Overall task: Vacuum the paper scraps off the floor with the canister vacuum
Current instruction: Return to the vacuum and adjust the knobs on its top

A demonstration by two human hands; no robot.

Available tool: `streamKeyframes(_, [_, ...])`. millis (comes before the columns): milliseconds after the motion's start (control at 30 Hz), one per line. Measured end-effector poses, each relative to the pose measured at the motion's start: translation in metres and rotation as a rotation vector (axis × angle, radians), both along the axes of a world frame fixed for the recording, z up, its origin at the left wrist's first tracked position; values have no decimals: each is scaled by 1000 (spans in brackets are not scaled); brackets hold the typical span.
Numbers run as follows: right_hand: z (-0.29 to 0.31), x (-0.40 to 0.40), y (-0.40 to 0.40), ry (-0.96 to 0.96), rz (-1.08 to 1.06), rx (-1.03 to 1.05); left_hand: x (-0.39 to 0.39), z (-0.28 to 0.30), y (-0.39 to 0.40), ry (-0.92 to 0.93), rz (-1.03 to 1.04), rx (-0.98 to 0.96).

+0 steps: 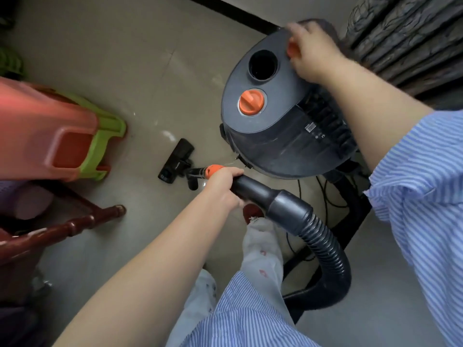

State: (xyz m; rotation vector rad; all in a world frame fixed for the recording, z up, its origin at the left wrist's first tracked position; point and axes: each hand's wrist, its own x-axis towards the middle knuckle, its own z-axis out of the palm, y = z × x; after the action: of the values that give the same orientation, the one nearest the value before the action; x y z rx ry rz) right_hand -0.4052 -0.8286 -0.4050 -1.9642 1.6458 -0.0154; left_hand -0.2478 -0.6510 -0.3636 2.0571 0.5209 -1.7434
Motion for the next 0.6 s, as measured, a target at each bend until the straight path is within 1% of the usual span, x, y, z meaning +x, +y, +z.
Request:
streamKeyframes(67, [11,-3,39,-137,-115,72,7,2,7,53,-26,5])
streamKeyframes(167, [31,-4,121,-206,-156,70,20,4,21,100,-85,-1])
streamKeyframes(200, [37,-4,149,-271,-187,126,23,5,26,108,-105,-12])
streamKeyframes(233, [46,-4,176,-373,-217,236,25,5,29,121,-127,-31])
streamKeyframes(267, [55,-3,201,-474,-220,390,28,6,34,138,-145,-52])
streamKeyframes(300, [65,0,224,-529,-183,553,33,7,41,155,-154,-71])
streamKeyframes(333, [73,3,243,-529,-110,685,38,7,48,168,-156,-90])
streamKeyframes(367, [82,9,262,-503,-64,768,45,7,56,179,-166,-115])
streamKeyframes(400, [89,15,279,-470,-50,792,51,8,64,183,-181,-134])
streamKeyframes(467, [98,26,304,-421,-91,790,62,11,78,170,-231,-156])
streamKeyframes(600, [111,61,370,-371,-204,786,89,23,117,139,-442,-149])
